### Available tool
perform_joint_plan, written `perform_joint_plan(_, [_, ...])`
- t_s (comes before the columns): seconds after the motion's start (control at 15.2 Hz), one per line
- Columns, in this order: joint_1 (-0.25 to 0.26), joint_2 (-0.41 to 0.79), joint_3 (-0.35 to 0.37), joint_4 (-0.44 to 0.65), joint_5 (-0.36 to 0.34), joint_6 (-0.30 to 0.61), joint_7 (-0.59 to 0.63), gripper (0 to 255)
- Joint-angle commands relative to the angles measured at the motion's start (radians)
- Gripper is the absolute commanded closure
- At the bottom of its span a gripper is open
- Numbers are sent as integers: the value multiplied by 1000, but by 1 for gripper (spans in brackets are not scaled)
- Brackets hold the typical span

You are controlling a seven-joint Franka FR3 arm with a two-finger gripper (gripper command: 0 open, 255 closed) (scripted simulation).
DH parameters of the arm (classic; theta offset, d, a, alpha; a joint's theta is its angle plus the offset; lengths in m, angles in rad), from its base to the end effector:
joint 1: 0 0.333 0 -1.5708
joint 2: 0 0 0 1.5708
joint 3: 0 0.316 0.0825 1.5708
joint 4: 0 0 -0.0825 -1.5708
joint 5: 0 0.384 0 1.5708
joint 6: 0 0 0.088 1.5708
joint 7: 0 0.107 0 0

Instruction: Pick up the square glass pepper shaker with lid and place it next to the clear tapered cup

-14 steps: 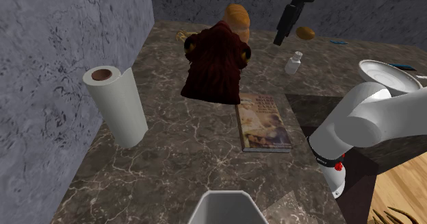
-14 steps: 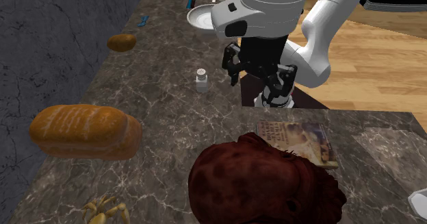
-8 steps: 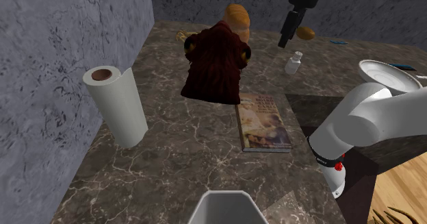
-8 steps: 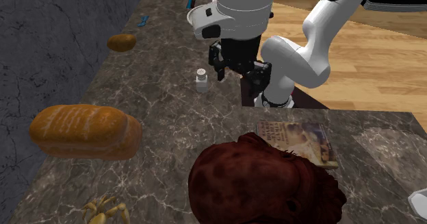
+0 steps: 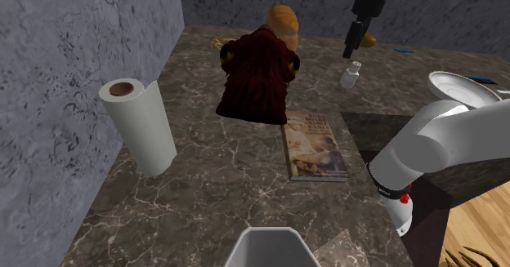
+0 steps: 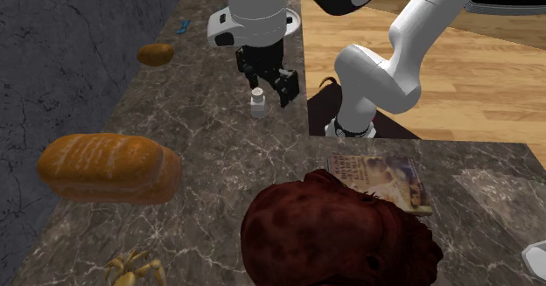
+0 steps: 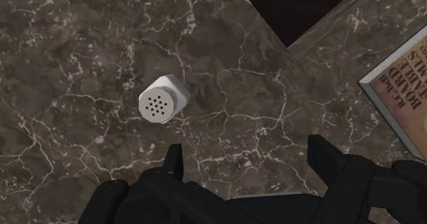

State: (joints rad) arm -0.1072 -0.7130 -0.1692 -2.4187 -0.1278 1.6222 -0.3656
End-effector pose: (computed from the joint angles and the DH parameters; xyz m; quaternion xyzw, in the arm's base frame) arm 0.3103 -0.1114 0.5379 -0.9963 -0.0735 0.0453 0.0052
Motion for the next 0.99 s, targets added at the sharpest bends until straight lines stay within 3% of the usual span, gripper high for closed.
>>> perform_joint_plan(0.0, [-20,22,-33,-9,-34,19,-30,0])
perform_joint_plan(0.26, [-57,90,-100,5,-97,55,-90,0])
perform_joint_plan(0.92, [-66,85,-118,-98,-115,154,-86,0])
